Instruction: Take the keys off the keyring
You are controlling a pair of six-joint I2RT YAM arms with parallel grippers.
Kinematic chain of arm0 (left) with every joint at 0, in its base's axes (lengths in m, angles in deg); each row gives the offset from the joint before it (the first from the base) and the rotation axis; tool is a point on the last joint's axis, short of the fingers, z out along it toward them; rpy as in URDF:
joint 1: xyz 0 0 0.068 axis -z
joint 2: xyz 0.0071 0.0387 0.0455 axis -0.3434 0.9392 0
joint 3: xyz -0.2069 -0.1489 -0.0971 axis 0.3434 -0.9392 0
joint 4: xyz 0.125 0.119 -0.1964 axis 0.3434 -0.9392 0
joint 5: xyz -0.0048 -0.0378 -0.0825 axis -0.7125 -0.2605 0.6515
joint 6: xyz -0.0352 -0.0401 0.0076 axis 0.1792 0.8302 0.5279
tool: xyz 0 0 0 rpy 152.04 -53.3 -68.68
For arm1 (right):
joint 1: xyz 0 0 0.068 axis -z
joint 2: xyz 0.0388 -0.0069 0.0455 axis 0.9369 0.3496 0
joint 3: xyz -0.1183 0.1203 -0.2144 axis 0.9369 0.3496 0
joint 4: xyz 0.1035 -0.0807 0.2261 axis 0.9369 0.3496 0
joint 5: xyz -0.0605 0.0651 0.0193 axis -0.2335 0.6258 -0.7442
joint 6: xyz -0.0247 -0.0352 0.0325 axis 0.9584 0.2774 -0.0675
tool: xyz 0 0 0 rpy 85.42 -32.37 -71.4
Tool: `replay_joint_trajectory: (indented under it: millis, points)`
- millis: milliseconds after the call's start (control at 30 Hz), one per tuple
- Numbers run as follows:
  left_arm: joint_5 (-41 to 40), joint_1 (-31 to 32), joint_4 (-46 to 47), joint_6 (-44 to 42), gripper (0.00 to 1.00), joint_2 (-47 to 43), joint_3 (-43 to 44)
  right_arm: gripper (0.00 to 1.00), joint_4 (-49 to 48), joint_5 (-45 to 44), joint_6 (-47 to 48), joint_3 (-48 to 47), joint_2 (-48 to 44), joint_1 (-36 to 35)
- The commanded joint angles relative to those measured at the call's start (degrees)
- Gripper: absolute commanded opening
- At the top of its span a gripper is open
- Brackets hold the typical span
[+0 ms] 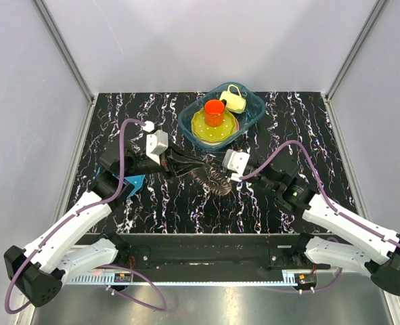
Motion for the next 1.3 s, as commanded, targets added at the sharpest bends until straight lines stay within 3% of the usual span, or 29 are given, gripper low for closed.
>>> replay_joint_trajectory:
  millis: [0,133,300,667,1000,1267]
  points:
    - [8.4,0.7,-5.8,-4.6,0.0,-1.0,3.2,0.0,-6.9,-10.1,0.2,-1.5,-0.4,0.9]
    - [7.9,0.6,-11.0,-7.9,0.0,-1.0,3.9,0.0,-7.8,-11.9,0.4,-1.8,-0.9,0.9]
    - [8.3,0.6,-10.5,-7.5,0.0,-1.8,3.0,0.0,-8.5,-14.2,1.7,-2.0,-0.1,0.9]
    - [8.4,0.6,1.0,0.7,0.0,-3.3,-0.1,0.0,-9.3,-10.7,0.3,-0.8,2.0,0.9]
    - [4.4,0.6,5.1,1.8,0.0,-3.5,-0.8,0.0,-9.2,-6.3,-1.6,0.3,3.0,0.8]
    - [5.0,0.6,4.6,2.5,0.0,-3.5,-0.8,0.0,-10.7,-9.2,-1.6,0.2,3.9,1.0]
